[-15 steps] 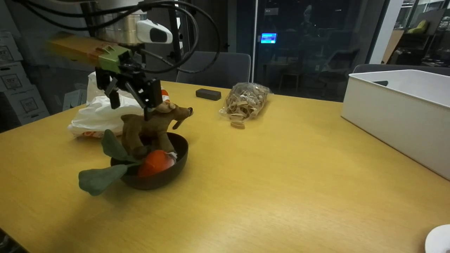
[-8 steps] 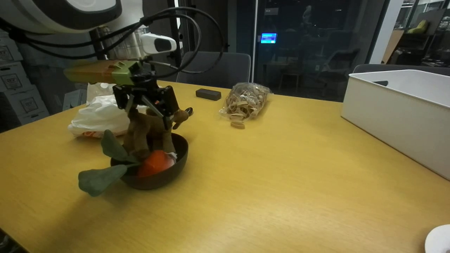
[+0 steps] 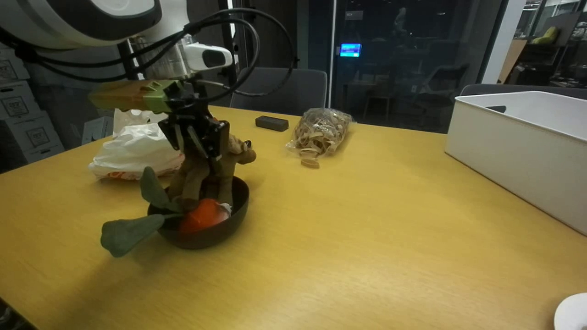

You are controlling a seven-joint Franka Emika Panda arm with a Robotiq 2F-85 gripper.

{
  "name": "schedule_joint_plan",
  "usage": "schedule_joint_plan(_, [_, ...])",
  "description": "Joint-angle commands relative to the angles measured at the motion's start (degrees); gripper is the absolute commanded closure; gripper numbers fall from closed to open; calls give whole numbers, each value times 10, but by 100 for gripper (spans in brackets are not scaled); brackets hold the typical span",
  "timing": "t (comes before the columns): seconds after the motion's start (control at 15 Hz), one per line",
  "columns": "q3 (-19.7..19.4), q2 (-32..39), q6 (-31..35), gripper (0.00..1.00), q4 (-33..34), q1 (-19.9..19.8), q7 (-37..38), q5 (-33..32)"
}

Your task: Put the contents of the black bowl into the plastic bag

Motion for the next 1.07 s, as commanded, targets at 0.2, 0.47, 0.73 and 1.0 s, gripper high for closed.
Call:
schedule_joint_plan(0.2, [-4,-28,-2,93,-2,-8,9,16])
schedule_joint_plan(0.47, [-35,-97,-17,91,-5,-3,-31,66])
schedule_joint_plan(0.73, [-80,-166,-35,91,4,35,-130,146])
schedule_joint_plan(1.0, [-92,-219,-100,90,24,90,-212,190])
